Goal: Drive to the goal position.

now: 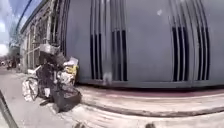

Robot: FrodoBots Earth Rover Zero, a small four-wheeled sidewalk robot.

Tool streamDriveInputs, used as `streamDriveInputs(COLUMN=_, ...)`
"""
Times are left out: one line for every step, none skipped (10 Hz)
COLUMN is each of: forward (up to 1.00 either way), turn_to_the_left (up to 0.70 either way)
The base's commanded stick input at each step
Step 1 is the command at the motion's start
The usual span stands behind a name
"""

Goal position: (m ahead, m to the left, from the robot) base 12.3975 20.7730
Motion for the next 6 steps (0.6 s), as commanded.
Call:
streamDriveInputs(forward=0.00, turn_to_the_left=0.45)
streamDriveInputs(forward=0.00, turn_to_the_left=0.45)
streamDriveInputs(forward=0.00, turn_to_the_left=0.45)
streamDriveInputs(forward=0.00, turn_to_the_left=0.45)
streamDriveInputs(forward=0.00, turn_to_the_left=0.45)
streamDriveInputs(forward=0.00, turn_to_the_left=0.45)
